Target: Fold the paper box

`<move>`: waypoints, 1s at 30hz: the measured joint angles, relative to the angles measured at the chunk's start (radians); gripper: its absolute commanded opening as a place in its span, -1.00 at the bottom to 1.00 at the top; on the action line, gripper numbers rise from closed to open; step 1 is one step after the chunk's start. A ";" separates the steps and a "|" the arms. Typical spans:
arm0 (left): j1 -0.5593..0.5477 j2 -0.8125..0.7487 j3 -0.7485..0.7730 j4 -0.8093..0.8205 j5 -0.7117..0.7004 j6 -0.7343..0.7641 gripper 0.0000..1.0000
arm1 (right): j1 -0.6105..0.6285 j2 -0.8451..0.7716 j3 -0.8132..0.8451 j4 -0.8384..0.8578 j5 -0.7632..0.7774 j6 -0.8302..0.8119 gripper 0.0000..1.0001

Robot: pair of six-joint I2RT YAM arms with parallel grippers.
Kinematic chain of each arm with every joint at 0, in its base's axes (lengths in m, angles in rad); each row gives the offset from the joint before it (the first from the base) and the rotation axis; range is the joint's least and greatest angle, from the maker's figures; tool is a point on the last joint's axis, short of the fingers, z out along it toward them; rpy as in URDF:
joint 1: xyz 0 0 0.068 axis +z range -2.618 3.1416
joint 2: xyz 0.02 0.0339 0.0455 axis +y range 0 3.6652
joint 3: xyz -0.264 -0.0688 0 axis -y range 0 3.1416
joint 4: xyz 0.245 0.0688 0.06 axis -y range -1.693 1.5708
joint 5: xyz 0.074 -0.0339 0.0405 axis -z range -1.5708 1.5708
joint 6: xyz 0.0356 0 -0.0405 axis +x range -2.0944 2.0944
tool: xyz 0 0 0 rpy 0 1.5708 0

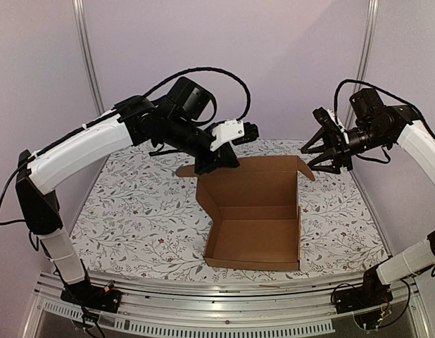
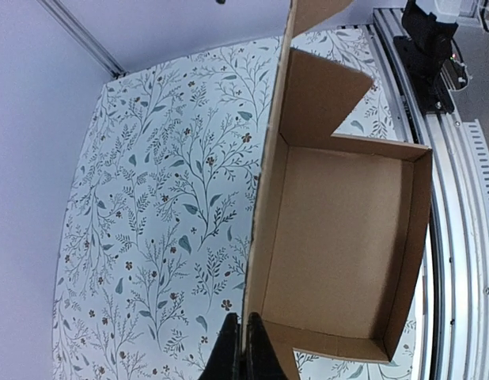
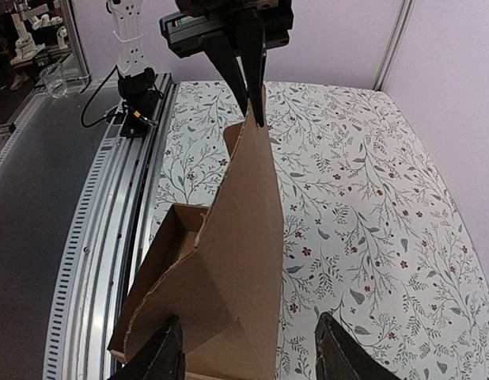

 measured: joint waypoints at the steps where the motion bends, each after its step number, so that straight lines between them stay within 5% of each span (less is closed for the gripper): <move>1: 0.000 0.000 0.000 0.000 0.003 0.000 -1.00 | 0.006 0.000 0.000 -0.006 -0.004 -0.007 0.11; 10: -0.001 0.000 0.000 -0.002 0.018 -0.008 -1.00 | 0.022 0.011 -0.035 0.068 -0.054 0.065 0.03; 19: -0.003 0.000 0.000 -0.014 0.017 -0.023 -1.00 | 0.056 0.011 -0.092 0.210 -0.071 0.224 -0.37; 30: -0.003 0.000 0.001 -0.013 0.018 -0.028 -1.00 | 0.102 0.039 -0.093 0.270 -0.090 0.292 -0.48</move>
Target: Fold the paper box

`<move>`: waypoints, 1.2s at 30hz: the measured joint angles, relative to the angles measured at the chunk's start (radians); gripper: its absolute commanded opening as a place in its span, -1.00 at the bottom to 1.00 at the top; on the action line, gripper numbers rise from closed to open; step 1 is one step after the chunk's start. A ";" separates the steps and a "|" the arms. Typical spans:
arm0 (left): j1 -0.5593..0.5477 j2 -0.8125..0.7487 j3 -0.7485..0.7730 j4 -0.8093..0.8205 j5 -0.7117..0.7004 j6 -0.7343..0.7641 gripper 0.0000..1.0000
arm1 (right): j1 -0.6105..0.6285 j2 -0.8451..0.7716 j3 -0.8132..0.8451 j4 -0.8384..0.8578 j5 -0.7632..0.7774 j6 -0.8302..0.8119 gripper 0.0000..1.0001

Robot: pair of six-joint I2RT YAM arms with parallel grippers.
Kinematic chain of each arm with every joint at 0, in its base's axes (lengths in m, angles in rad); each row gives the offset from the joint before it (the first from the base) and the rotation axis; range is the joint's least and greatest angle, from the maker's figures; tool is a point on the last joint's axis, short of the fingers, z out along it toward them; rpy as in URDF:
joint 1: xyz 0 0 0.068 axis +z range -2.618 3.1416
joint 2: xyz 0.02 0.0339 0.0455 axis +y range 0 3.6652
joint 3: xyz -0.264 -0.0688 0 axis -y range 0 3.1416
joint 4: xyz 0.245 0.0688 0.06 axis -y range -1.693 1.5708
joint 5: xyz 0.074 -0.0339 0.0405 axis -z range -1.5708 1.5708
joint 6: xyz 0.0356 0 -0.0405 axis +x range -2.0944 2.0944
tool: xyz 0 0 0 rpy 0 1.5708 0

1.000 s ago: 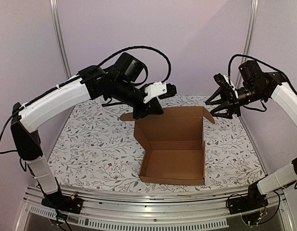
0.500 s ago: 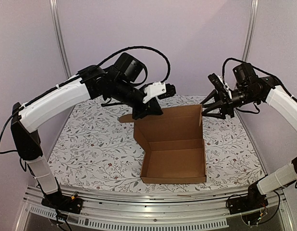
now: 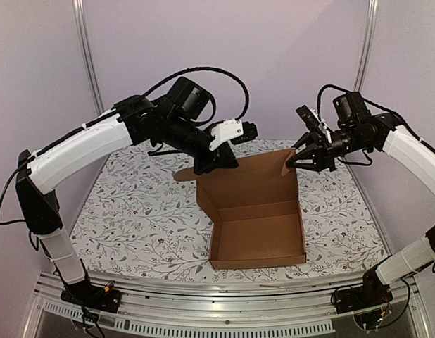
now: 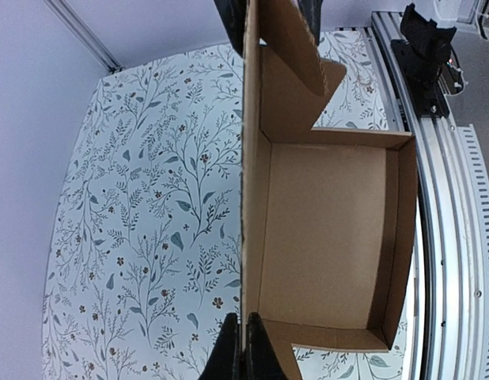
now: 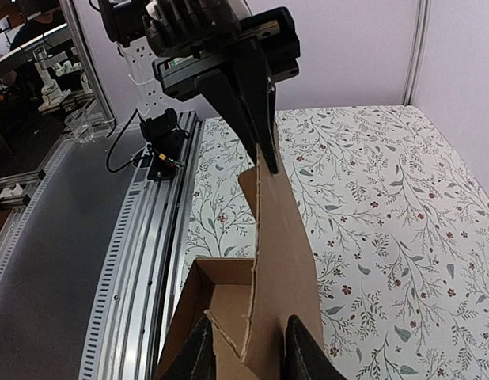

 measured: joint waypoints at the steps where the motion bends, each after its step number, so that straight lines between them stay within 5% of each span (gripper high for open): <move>1: 0.000 0.000 0.000 0.001 0.003 -0.001 -1.00 | 0.008 0.002 0.000 0.003 -0.001 0.002 -0.52; 6: -0.001 0.000 0.000 0.002 0.015 -0.002 -0.97 | 0.019 0.004 0.000 0.019 -0.005 0.005 -0.89; 10: -0.002 0.000 0.000 0.008 0.017 -0.006 -0.34 | 0.018 0.003 -0.003 0.038 0.001 0.005 -1.00; 14: -0.008 -0.024 -0.037 0.064 -0.027 -0.036 0.07 | 0.020 -0.008 -0.021 0.058 0.005 -0.008 -1.00; 18: 0.001 -0.255 -0.353 0.239 -0.126 -0.115 0.47 | 0.009 -0.024 -0.033 0.060 0.008 -0.014 -1.00; 25: 0.055 -0.742 -0.877 0.647 -0.263 -0.320 0.53 | -0.063 -0.035 -0.053 0.060 -0.024 -0.013 -1.00; 36: 0.214 -0.757 -1.048 0.789 -0.257 -0.461 0.37 | -0.101 -0.061 -0.098 0.059 -0.069 -0.010 -1.00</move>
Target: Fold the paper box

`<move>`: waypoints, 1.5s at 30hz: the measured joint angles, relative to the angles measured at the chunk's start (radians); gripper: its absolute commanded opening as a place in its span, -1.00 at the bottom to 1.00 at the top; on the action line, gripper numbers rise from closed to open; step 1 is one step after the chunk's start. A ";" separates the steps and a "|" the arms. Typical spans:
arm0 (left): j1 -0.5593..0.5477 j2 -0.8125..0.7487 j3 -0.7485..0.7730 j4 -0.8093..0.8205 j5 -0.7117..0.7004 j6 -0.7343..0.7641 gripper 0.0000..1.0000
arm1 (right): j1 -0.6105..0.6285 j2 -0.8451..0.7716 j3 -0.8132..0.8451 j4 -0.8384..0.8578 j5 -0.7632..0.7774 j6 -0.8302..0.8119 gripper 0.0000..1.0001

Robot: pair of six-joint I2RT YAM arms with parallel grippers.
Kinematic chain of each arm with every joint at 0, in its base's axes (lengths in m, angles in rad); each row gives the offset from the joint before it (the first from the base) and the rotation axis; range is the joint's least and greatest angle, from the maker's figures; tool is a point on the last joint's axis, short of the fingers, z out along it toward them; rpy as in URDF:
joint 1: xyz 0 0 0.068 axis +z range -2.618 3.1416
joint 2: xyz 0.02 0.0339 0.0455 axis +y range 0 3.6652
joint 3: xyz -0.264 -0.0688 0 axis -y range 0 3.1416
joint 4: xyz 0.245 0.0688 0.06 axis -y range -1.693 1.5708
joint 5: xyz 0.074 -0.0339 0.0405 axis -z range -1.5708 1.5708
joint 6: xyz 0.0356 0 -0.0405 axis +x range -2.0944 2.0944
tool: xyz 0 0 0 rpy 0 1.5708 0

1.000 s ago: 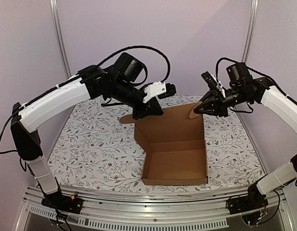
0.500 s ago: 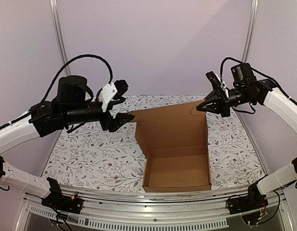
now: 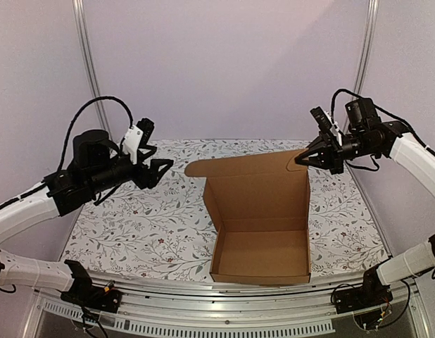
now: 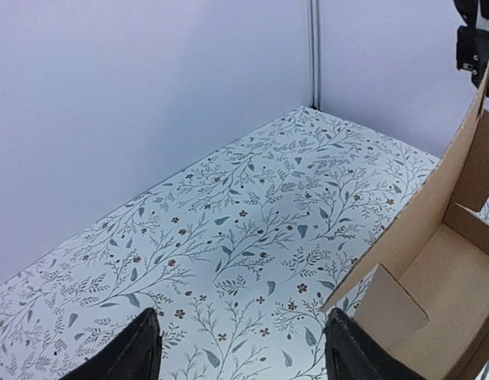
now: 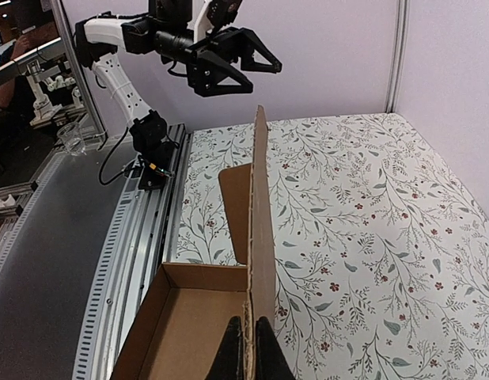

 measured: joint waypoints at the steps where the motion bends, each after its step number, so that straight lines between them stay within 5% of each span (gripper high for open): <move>1: 0.021 0.001 -0.001 0.003 -0.001 -0.008 0.37 | 0.000 -0.002 -0.001 -0.001 -0.002 0.000 -1.00; 7: 0.086 0.137 0.089 0.015 -0.013 -0.011 0.30 | 0.000 -0.005 -0.008 -0.002 -0.008 0.000 -1.00; 24: 0.079 0.209 0.095 0.063 0.476 0.018 0.14 | 0.000 0.002 -0.013 0.066 0.035 0.065 -1.00; 32: 0.069 0.208 0.098 0.015 0.495 0.039 0.23 | 0.000 0.004 -0.021 0.126 0.086 0.122 -1.00; 38: 0.069 0.172 0.110 -0.084 0.480 0.074 0.50 | 0.000 0.006 -0.027 0.111 0.065 0.099 -0.97; 45: 0.068 0.113 0.164 -0.126 0.493 0.084 0.47 | -0.001 0.008 -0.016 0.013 0.004 0.004 -0.97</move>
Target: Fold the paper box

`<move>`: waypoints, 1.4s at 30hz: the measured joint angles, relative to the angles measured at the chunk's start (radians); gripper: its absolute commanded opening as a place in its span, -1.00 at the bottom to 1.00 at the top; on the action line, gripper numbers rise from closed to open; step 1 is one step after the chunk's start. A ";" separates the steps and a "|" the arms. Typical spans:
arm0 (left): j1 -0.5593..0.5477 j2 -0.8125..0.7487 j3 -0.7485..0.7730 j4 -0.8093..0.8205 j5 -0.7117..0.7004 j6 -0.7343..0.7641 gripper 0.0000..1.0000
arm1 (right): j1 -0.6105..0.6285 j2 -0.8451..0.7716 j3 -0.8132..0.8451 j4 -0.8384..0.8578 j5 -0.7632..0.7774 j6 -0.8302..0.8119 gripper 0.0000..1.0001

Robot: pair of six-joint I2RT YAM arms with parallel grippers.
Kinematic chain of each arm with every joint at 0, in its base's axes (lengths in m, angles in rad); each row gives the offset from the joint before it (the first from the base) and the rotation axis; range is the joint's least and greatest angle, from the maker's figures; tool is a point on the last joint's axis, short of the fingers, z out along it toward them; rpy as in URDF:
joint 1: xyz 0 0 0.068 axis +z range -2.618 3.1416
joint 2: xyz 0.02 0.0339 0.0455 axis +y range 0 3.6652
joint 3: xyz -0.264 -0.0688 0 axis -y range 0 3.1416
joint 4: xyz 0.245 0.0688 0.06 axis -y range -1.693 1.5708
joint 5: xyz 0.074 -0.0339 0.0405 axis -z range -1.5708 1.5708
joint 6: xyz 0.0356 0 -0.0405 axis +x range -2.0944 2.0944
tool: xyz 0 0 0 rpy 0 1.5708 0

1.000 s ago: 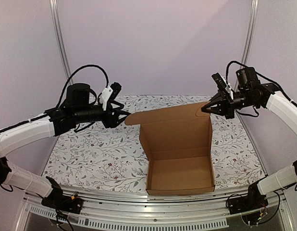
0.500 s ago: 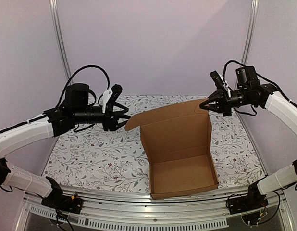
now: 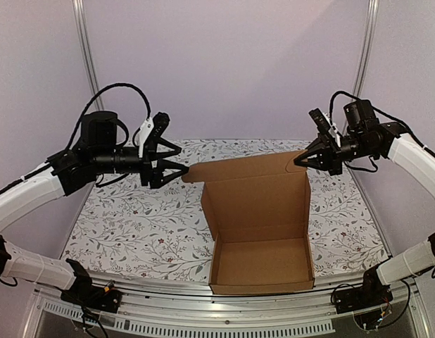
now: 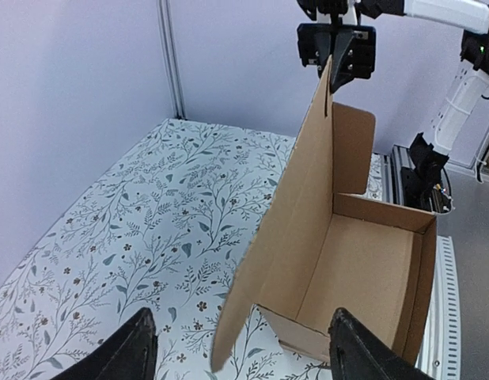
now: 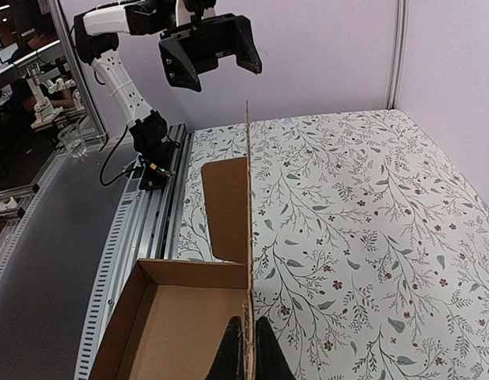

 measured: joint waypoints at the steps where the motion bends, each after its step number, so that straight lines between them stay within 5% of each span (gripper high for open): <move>1: 0.000 0.015 0.023 -0.002 0.022 -0.001 0.47 | 0.000 0.000 0.001 -0.009 -0.006 -0.005 -0.97; 8: -0.011 0.099 0.041 0.037 0.103 -0.029 0.20 | -0.001 -0.003 0.003 -0.034 -0.015 -0.022 -0.97; 13: -0.022 0.184 0.055 0.061 0.120 -0.040 -0.57 | -0.001 -0.024 0.003 -0.050 -0.010 -0.025 -0.94; 16: -0.045 0.227 0.083 0.032 0.135 -0.015 -0.99 | -0.001 -0.039 0.003 -0.061 -0.002 -0.023 -0.72; 19: -0.068 0.246 0.114 -0.002 0.144 0.002 -1.00 | -0.001 -0.053 0.004 -0.079 0.029 -0.014 -0.17; 21: -0.087 0.251 0.136 -0.027 0.144 0.023 -1.00 | -0.001 -0.058 0.022 -0.112 0.072 -0.025 0.00; 32: -0.209 0.375 0.402 -0.229 0.014 0.174 -1.00 | 0.136 0.010 0.504 -0.463 0.425 -0.245 -0.16; 42: -0.298 0.396 0.440 -0.290 -0.121 0.244 -1.00 | 0.246 0.141 0.563 -0.546 0.637 -0.294 -0.23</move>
